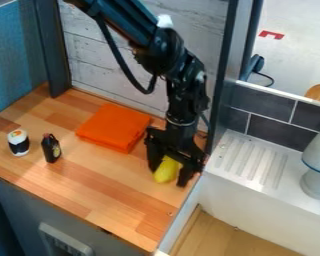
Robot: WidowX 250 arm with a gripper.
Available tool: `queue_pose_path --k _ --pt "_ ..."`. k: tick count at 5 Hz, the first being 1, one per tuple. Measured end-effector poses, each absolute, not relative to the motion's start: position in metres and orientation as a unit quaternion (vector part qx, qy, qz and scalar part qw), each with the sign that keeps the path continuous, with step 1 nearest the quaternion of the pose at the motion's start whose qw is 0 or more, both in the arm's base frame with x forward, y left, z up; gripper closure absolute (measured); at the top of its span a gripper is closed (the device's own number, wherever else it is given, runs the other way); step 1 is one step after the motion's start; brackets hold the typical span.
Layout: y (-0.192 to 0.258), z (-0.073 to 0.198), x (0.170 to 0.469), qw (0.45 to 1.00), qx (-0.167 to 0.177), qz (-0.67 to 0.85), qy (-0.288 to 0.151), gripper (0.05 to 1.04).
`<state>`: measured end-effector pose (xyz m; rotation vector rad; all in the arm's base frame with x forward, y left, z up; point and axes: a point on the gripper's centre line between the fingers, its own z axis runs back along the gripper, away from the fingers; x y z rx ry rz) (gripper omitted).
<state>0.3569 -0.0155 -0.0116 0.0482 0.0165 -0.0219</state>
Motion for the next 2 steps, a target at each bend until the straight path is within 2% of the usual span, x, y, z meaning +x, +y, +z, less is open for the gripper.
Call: queue_pose_path --k 1,2 --pt "-0.003 0.015 0.353 1.0 -0.007 0.014 -0.016 0.081" --pt "0.006 0.06 0.34 0.997 -0.006 0.061 -0.044 0.083"
